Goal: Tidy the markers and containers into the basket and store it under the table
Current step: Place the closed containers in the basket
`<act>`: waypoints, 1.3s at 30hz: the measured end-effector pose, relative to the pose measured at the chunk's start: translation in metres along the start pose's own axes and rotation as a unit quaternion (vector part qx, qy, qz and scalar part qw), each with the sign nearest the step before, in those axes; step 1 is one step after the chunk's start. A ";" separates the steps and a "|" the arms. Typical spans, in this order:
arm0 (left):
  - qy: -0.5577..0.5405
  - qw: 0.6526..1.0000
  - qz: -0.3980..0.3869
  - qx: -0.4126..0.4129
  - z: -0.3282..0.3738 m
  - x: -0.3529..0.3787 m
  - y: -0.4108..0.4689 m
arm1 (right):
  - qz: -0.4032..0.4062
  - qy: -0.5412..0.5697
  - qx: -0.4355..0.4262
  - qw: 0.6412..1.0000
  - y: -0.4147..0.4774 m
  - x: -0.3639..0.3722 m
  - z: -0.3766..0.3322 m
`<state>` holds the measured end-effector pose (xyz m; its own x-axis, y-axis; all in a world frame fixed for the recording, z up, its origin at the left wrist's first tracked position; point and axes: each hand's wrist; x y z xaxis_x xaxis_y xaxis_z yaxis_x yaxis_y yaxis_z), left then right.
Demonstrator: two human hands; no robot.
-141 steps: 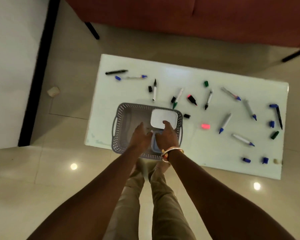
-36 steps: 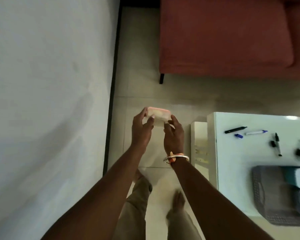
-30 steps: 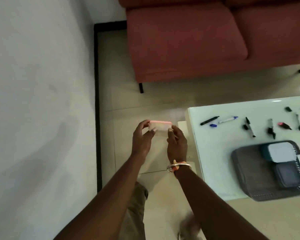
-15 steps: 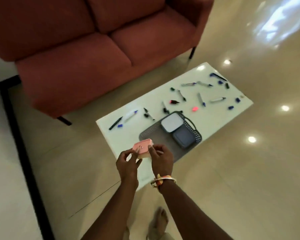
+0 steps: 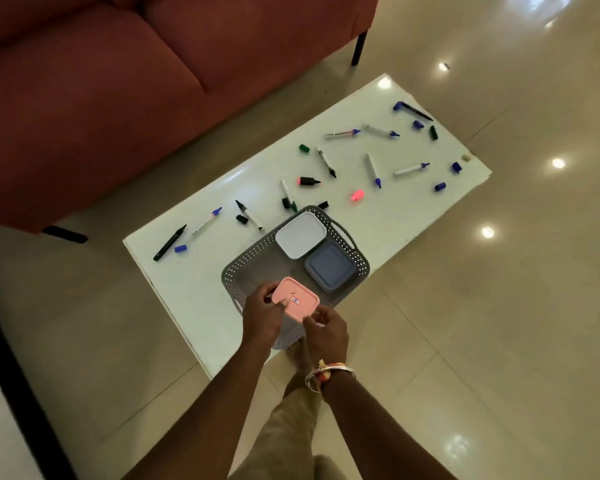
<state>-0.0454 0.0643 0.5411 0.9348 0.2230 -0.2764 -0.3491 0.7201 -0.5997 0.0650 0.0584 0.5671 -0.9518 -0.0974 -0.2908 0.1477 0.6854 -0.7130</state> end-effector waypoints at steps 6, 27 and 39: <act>0.131 0.987 -0.083 -0.042 -0.024 0.024 0.060 | -0.054 -0.032 0.100 0.993 0.067 0.012 0.012; 0.208 0.965 -0.099 -0.125 -0.018 0.066 0.114 | -0.108 0.141 0.308 0.934 0.151 0.021 0.003; 0.212 0.960 -0.123 -0.133 -0.018 0.068 0.112 | -0.106 0.059 0.338 0.933 0.145 0.017 -0.012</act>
<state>-0.0226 0.1486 0.4415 0.9001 -0.2608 -0.3490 -0.1778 0.5115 -0.8407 0.0664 0.1648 0.4665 -0.9960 -0.0712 -0.0538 0.0507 0.0442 -0.9977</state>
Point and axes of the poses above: each hand's wrist, its own y-axis towards the middle knuckle, its own x-axis out of the palm, z = x × y, and after that the axes turned 7 degrees about -z, right-handed
